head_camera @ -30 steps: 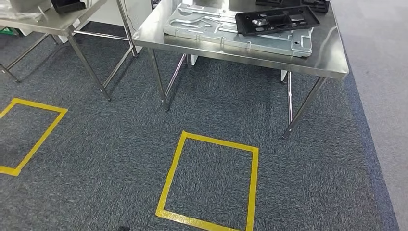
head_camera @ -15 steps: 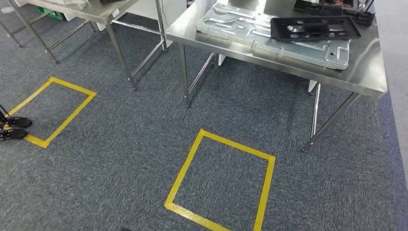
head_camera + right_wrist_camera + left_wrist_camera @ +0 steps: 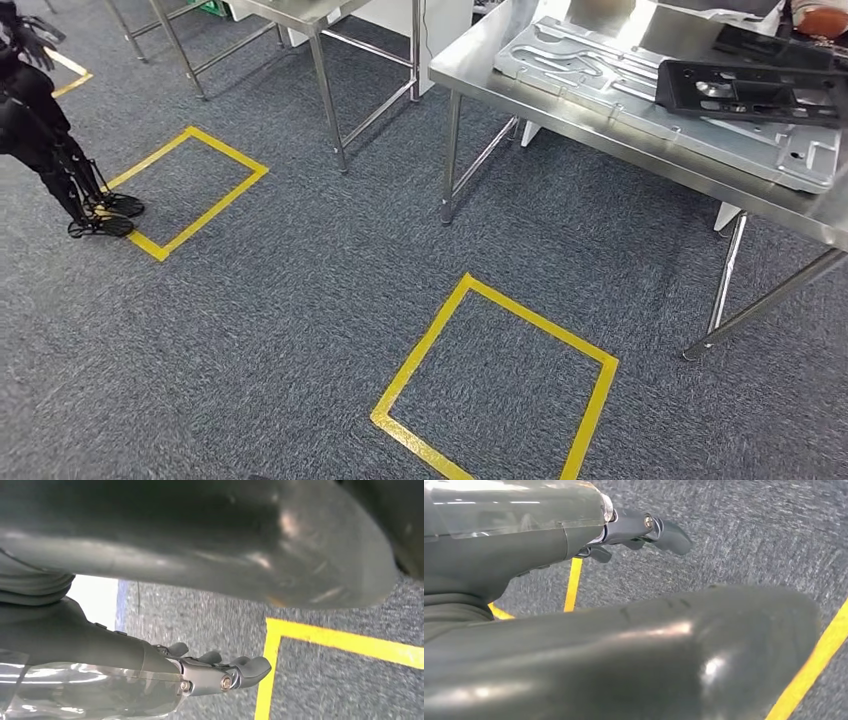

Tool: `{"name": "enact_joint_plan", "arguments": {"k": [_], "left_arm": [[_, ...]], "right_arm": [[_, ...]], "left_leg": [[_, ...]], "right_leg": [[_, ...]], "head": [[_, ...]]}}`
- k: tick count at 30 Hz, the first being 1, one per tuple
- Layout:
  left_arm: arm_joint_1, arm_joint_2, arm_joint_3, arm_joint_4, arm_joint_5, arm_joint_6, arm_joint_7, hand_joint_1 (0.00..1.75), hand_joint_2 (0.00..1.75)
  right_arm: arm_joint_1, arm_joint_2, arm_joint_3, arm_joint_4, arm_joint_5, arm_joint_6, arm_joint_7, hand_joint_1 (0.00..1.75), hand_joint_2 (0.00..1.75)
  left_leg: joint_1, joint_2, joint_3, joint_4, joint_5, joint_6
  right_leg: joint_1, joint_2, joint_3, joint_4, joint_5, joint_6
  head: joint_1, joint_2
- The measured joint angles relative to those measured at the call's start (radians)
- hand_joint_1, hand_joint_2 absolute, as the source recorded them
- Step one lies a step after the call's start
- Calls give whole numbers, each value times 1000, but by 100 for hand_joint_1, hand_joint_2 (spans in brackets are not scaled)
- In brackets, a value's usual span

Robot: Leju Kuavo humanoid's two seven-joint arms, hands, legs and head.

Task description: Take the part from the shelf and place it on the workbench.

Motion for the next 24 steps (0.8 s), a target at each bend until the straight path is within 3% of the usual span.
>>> {"name": "enact_joint_plan", "arguments": {"k": [2,3,5,7,9,10,11,12,14,15,16,18,19,21,22,24], "left_arm": [[2,1,0,0,-8,10,-3,0,0],[4,1,0,0,-12,16,-8,0,0],[6,3,0,0,-21,22,-22,0,0],[2,4,0,0,-24,25,-37,0,0],[1,3,0,0,-21,25,-47,0,0],[3,4,0,0,-19,25,-51,0,0],[6,4,0,0,-16,25,-55,0,0],[8,4,0,0,-13,26,-59,0,0],[7,5,0,0,-8,28,-70,0,0],[5,5,0,0,-7,30,-76,0,0],[5,5,0,0,-7,31,-81,0,0],[10,5,0,0,-8,34,-90,0,0],[13,5,0,0,-10,34,-94,0,0],[15,5,0,0,-11,36,-97,0,0],[15,4,0,0,-11,37,-98,0,0],[15,4,0,0,-10,39,-97,0,0]], "right_arm": [[-2,-1,0,0,3,6,10,0,0],[-3,-1,0,0,5,9,14,0,0],[-3,-1,0,0,8,13,20,0,0],[1,-2,0,1,9,15,23,0,0],[7,-4,0,1,10,18,25,0,0],[9,-4,0,2,10,20,26,0,0],[9,-5,0,2,11,21,27,0,0],[9,-5,0,2,12,23,28,0,0],[9,-5,0,2,15,25,32,0,0],[9,-6,0,2,16,25,34,0,0],[9,-6,0,2,17,25,35,0,0],[8,-7,0,2,19,25,37,0,0],[8,-7,0,2,19,25,37,0,0],[8,-8,0,2,21,25,38,0,0],[9,-8,0,2,22,26,39,0,0],[14,-9,0,3,26,30,42,0,0]], "left_leg": [[2,-16,-6,-3,4,-14],[3,-12,-8,-2,3,-20],[1,32,-26,35,-23,-28],[2,81,-80,152,-88,-35],[7,93,-136,274,-136,-43],[9,96,-141,290,-134,-46],[10,101,-124,264,-113,-47],[11,113,-87,199,-81,-47],[8,161,-8,56,-31,-41],[5,177,14,14,-21,-35],[2,183,19,-1,-21,-30],[1,159,15,-4,-16,-17],[3,148,15,-8,-12,-11],[6,126,16,-14,-3,2],[6,116,14,-14,-1,6],[5,91,10,-13,3,10]], "right_leg": [[1,-14,-1,-4,4,-6],[0,-23,0,-8,7,-12],[-4,-45,4,-19,12,-26],[-2,-72,5,-23,12,-34],[0,-103,5,-22,11,-36],[0,-116,4,-22,10,-35],[0,-129,4,-21,10,-34],[0,-141,6,-20,8,-32],[4,-162,9,-15,3,-23],[7,-172,10,-12,1,-18],[10,-181,12,-10,-1,-12],[10,-198,14,-9,-4,-1],[7,-188,14,-3,-12,5],[1,-134,-11,60,-58,16],[-1,-102,-38,121,-93,18],[-1,-77,-99,247,-145,20]], "head": [[0,0],[0,0],[0,0],[-1,0],[-1,0],[-1,0],[-1,0],[-1,0],[0,0],[0,0],[0,0],[0,0],[0,0],[0,0],[0,0],[0,0]]}}
